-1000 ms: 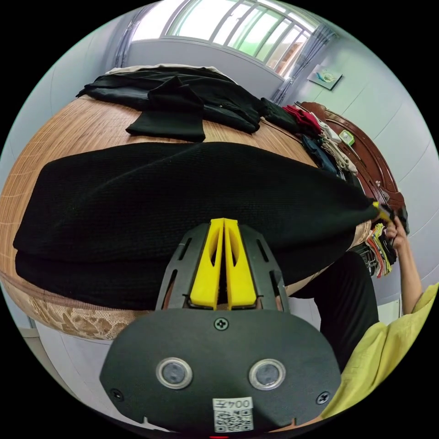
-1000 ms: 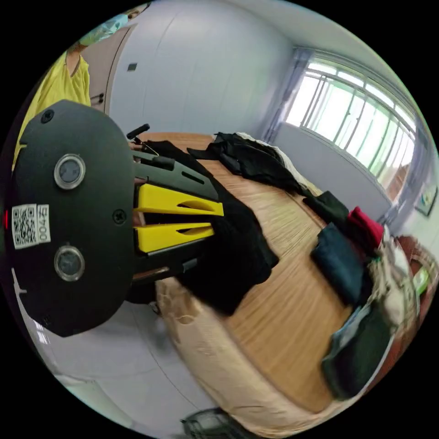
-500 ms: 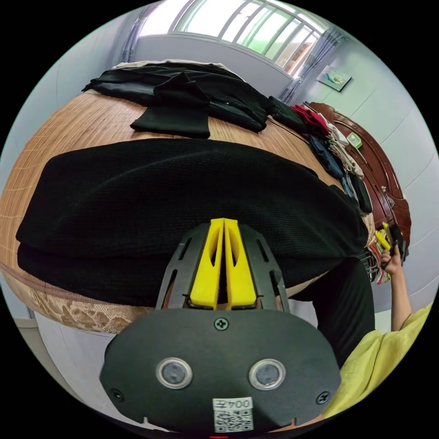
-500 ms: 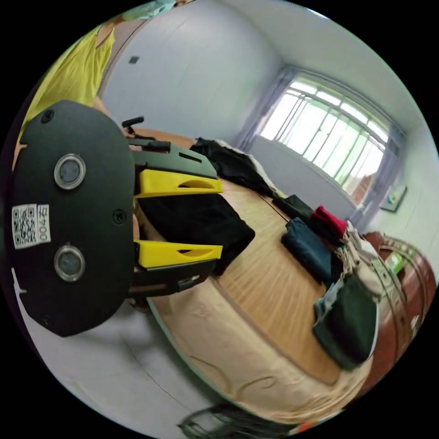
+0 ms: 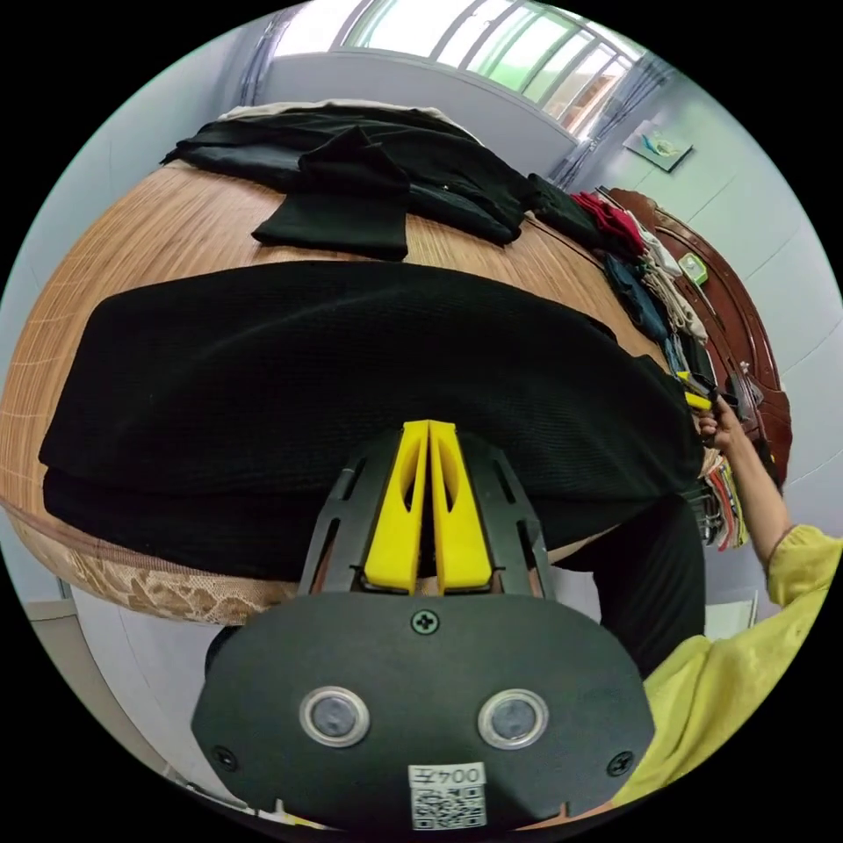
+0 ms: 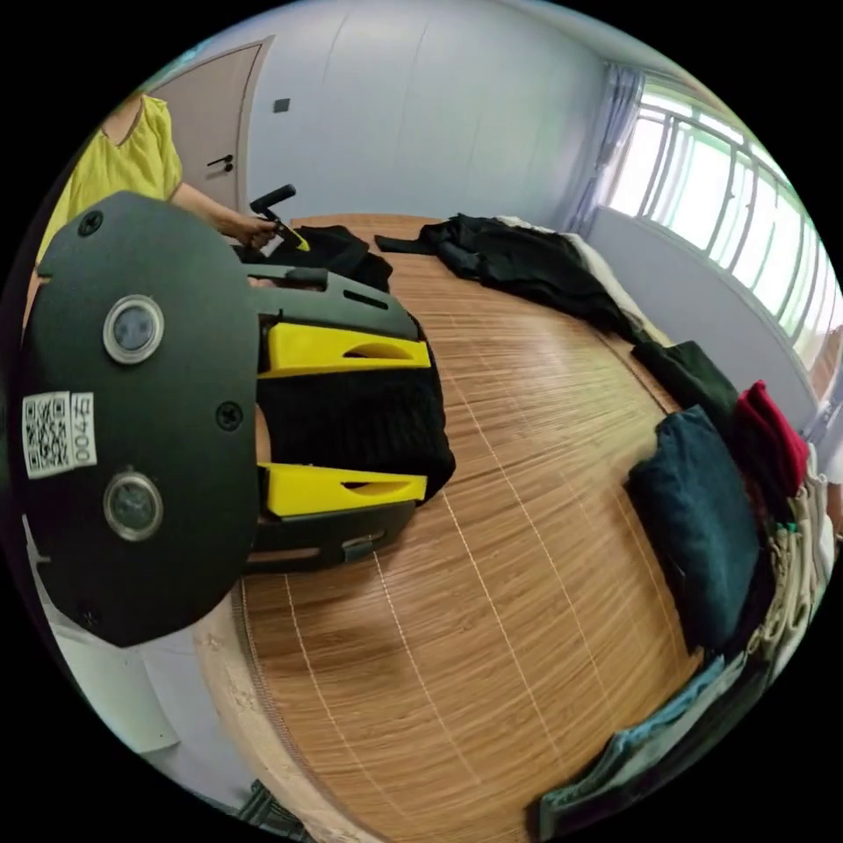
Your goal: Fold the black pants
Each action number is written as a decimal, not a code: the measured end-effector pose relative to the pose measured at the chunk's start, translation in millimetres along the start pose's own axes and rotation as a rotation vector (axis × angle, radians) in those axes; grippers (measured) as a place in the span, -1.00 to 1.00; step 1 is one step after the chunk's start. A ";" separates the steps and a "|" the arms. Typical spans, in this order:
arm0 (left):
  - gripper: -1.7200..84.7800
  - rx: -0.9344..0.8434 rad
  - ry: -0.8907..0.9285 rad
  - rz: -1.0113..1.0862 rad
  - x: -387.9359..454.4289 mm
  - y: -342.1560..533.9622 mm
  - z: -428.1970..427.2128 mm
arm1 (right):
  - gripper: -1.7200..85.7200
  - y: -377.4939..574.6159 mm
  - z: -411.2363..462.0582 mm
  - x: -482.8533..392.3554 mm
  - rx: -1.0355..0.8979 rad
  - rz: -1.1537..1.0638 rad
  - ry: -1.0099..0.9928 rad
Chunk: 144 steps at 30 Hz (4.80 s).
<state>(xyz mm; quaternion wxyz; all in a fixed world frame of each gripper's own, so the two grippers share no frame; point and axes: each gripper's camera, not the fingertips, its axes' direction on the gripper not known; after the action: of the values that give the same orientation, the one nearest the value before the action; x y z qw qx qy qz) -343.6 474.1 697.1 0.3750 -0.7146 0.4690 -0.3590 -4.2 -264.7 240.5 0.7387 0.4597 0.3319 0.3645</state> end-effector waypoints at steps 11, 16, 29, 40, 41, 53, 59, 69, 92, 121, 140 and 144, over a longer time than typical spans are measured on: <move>-0.82 -0.258 0.215 0.504 191.1 -254.3 -43.1 | -0.58 127.3 11.6 -134.3 0.400 -0.134 0.049; -0.77 -0.506 0.143 0.625 246.5 -327.2 -27.8 | -0.64 132.8 33.5 -148.6 0.311 -0.180 0.112; -0.77 -0.743 0.181 0.535 270.6 -416.3 -58.6 | -0.70 122.5 49.6 -190.3 0.177 -0.252 0.177; -0.93 -0.636 0.113 0.561 298.9 -532.9 -207.6 | -0.71 117.5 57.6 -225.0 0.153 -0.260 0.221; -0.94 -0.596 0.119 0.502 287.5 -544.8 -210.4 | -0.70 116.0 59.1 -228.2 0.149 -0.257 0.222; -0.76 -0.548 0.234 0.452 244.2 -520.5 -269.3 | -0.70 106.3 67.9 -252.9 0.155 -0.276 0.189; -0.70 -0.669 0.192 0.483 254.8 -493.8 -275.6 | -0.69 107.8 81.0 -262.3 0.117 -0.294 0.191; -0.89 -0.497 -0.134 0.760 315.4 -454.6 -372.1 | -0.72 113.4 94.1 -265.3 0.090 -0.318 0.277; -0.63 -0.274 0.215 1.161 525.0 -162.3 -539.1 | -0.87 259.8 -15.5 -59.4 0.775 0.149 -0.071; -0.91 -0.298 0.031 1.040 571.3 -237.7 -626.4 | -0.82 203.1 125.7 7.4 0.365 -0.053 -0.079; -0.90 -0.377 0.165 1.108 565.3 -203.3 -484.5 | -0.91 123.1 179.8 122.0 0.167 0.170 -0.212; -0.89 -0.403 0.191 1.134 569.1 -178.6 -438.6 | -0.93 153.7 145.2 164.5 0.295 0.231 -0.254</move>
<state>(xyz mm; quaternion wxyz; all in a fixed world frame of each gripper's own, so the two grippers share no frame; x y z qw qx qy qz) -479.1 -98.1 1147.0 0.3214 -0.3749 0.8668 -0.0698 164.3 -141.5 408.4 0.6525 0.6401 0.2309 0.3334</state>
